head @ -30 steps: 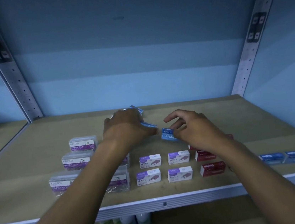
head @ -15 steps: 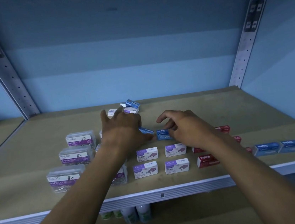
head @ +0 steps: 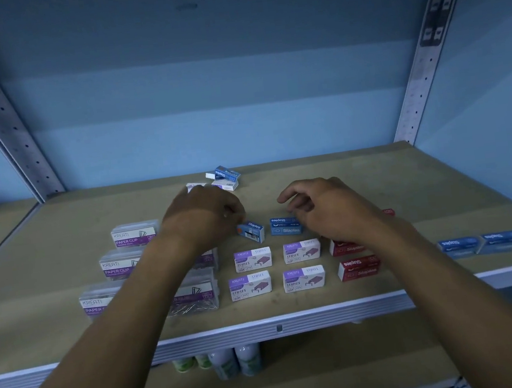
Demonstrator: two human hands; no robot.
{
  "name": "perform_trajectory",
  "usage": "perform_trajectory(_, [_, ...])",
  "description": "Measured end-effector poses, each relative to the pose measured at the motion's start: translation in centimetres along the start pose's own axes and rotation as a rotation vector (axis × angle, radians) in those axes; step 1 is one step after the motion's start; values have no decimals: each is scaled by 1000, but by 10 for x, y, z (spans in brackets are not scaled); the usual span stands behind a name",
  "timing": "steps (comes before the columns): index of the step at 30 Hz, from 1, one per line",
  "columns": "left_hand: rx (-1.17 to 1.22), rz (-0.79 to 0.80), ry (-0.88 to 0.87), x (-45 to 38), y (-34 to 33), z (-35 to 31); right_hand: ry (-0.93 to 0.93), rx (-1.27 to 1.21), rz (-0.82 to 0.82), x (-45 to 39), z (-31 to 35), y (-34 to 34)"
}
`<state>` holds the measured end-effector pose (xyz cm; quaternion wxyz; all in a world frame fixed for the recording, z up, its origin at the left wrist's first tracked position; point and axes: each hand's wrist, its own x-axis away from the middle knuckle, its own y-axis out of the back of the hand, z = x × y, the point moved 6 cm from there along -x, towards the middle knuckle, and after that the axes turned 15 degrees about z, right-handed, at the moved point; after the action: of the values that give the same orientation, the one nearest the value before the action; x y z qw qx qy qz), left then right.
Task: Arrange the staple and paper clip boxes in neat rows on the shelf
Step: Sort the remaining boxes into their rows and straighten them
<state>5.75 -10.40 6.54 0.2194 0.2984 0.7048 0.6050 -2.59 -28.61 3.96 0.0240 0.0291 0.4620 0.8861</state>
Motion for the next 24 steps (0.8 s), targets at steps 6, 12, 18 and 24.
perform_trajectory(6, [63, 113, -81, -1, -8, 3, 12, 23, 20, 0, -1, -4])
perform_trajectory(12, [-14, 27, -70, -3, -6, -4, 42, 35, 49, 3, 3, -8])
perform_trajectory(18, [101, 105, -77, -5, -17, 1, 45, 42, 12, 1, 2, -5])
perform_trajectory(24, [62, 129, -110, -8, -20, 5, 52, 45, 9, 1, 1, -5])
